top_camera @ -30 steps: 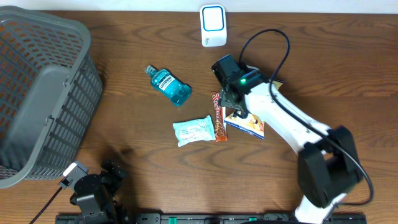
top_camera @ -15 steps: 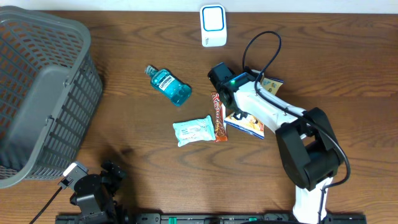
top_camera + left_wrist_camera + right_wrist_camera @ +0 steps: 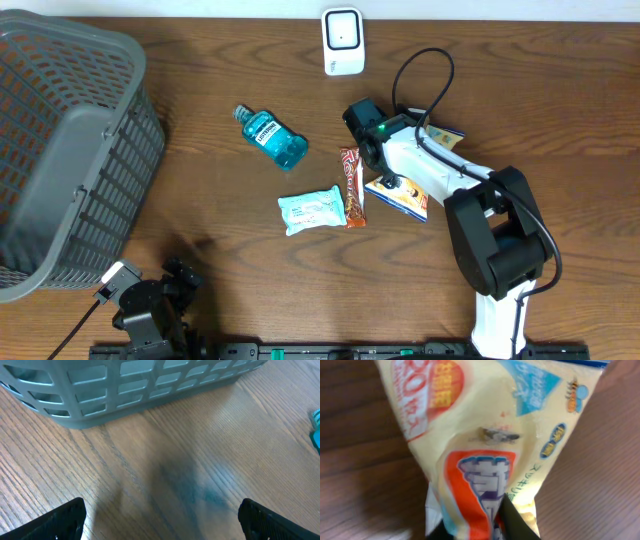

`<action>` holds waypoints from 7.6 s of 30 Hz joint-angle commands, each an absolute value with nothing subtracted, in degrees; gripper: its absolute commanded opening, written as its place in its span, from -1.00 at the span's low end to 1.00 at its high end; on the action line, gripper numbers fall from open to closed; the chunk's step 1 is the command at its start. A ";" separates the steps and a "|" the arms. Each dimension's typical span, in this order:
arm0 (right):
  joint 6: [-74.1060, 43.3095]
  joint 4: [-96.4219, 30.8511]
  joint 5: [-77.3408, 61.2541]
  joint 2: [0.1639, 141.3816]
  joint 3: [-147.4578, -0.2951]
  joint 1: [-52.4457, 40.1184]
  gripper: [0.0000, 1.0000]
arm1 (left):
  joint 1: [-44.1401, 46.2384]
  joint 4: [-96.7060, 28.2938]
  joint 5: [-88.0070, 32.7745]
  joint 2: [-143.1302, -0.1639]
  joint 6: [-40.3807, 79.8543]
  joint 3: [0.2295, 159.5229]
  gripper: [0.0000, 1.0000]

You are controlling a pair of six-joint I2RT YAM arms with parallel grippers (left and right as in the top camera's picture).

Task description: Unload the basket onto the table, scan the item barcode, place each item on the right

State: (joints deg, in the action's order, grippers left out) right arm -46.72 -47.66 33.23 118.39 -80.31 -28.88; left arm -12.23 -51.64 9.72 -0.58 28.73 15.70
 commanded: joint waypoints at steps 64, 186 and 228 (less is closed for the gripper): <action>57.17 -97.54 -80.53 113.86 -91.92 -7.22 -0.98 | -12.43 -53.45 9.85 -0.30 28.40 15.27 0.96; -26.11 -18.48 -47.97 87.74 -52.53 -11.18 -0.97 | -12.43 -53.45 9.85 -0.30 28.40 15.27 0.96; -2.83 -46.44 -89.52 114.76 -88.68 -5.52 -0.98 | -12.43 -53.45 9.85 -0.30 28.38 15.27 0.96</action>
State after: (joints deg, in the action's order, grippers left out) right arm -4.78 -44.53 -81.87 114.91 -87.44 -5.34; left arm -12.23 -51.64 9.74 -0.58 28.73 15.73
